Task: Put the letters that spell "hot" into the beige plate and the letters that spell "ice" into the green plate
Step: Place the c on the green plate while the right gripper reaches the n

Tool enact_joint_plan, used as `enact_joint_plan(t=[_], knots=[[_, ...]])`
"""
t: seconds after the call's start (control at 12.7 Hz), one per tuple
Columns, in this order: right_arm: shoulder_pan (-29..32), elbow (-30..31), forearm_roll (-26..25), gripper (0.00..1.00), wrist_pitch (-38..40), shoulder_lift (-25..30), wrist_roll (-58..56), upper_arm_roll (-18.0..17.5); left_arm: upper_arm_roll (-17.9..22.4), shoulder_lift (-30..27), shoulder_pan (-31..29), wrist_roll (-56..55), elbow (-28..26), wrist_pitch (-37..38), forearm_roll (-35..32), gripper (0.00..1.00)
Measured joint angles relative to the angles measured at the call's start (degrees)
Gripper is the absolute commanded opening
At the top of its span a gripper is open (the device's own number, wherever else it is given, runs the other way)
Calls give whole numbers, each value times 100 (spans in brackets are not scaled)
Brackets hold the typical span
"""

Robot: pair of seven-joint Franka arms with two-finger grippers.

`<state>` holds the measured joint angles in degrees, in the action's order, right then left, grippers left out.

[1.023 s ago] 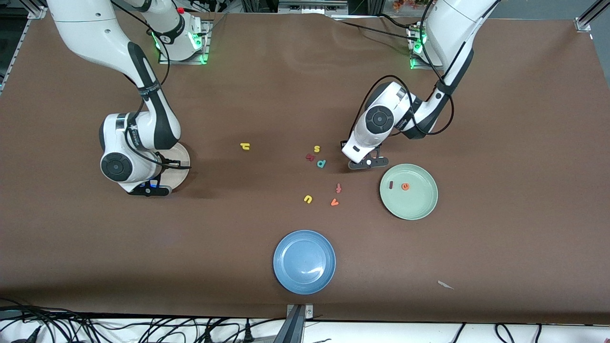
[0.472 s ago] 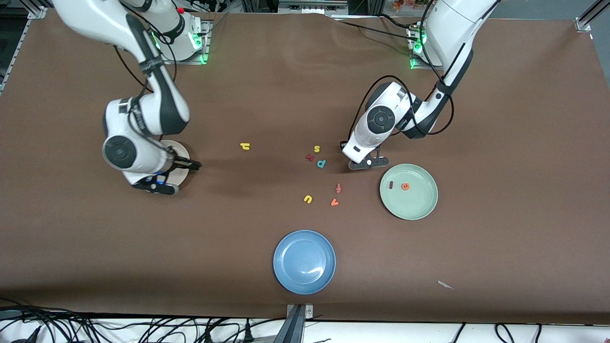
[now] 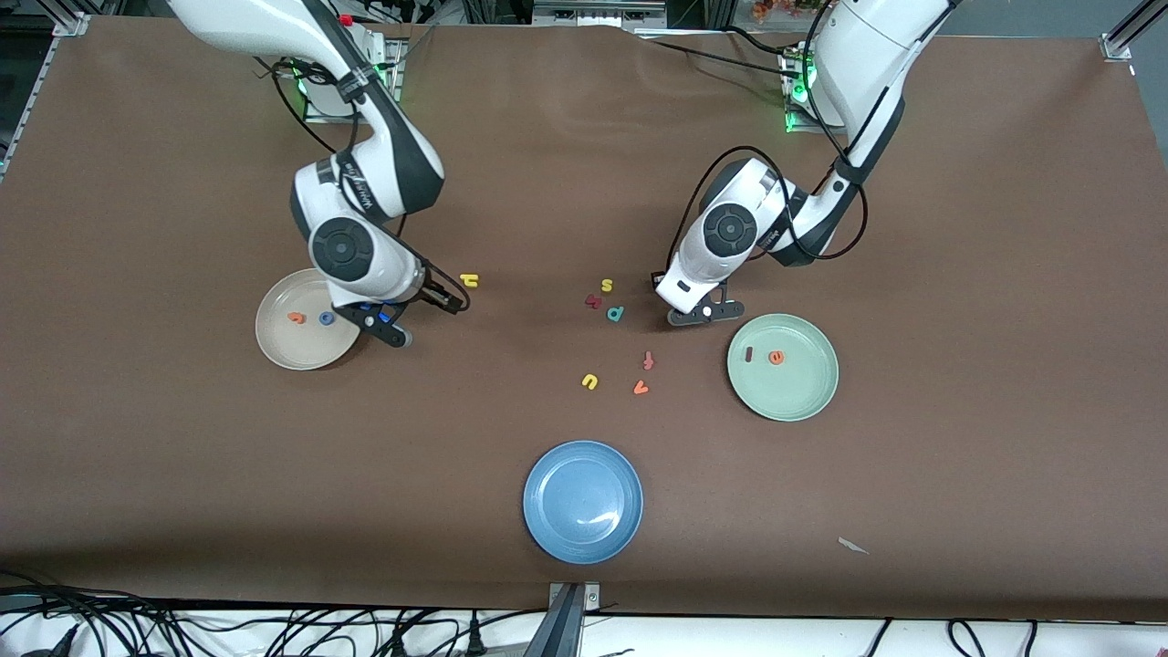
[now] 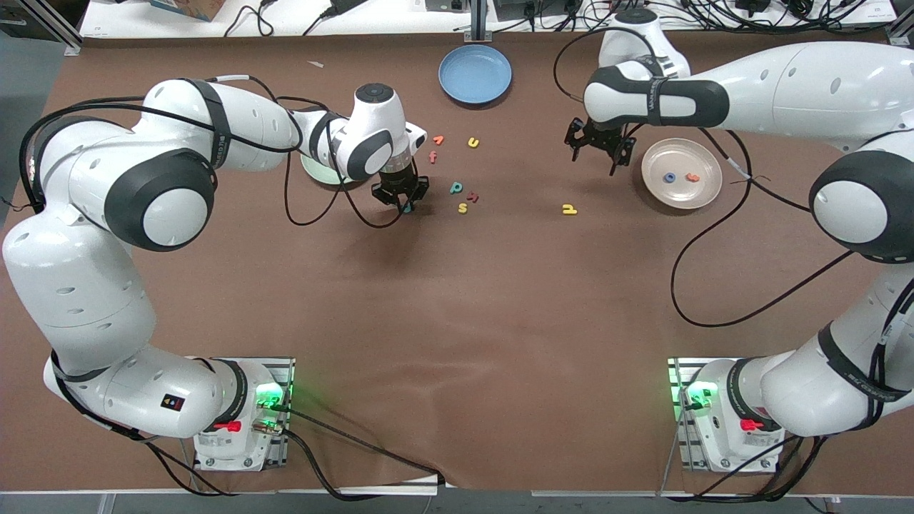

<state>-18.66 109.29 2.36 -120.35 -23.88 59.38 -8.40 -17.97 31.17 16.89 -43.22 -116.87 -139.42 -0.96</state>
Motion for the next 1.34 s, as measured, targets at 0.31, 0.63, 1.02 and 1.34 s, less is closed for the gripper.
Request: enact_joint_plan(t=[0.31, 0.63, 1.02, 1.34], knots=[[-120, 667, -2, 96, -1134, -41, 1200, -239, 1, -212, -204, 56, 314, 715, -1, 12], [-161, 1446, -4, 92, -2317, -38, 1556, -302, 32, -398, -951, 1408, 938, 1609, -10, 13], [-216, 1805, -4, 82, -2763, -10, 1704, -317, 380, 69, -1356, 3083, 1760, 1619, -141, 17], [-295, 1818, -4, 81, -2884, 4, 1750, -330, 518, 955, -1373, 3257, 2519, 1538, -590, 100]])
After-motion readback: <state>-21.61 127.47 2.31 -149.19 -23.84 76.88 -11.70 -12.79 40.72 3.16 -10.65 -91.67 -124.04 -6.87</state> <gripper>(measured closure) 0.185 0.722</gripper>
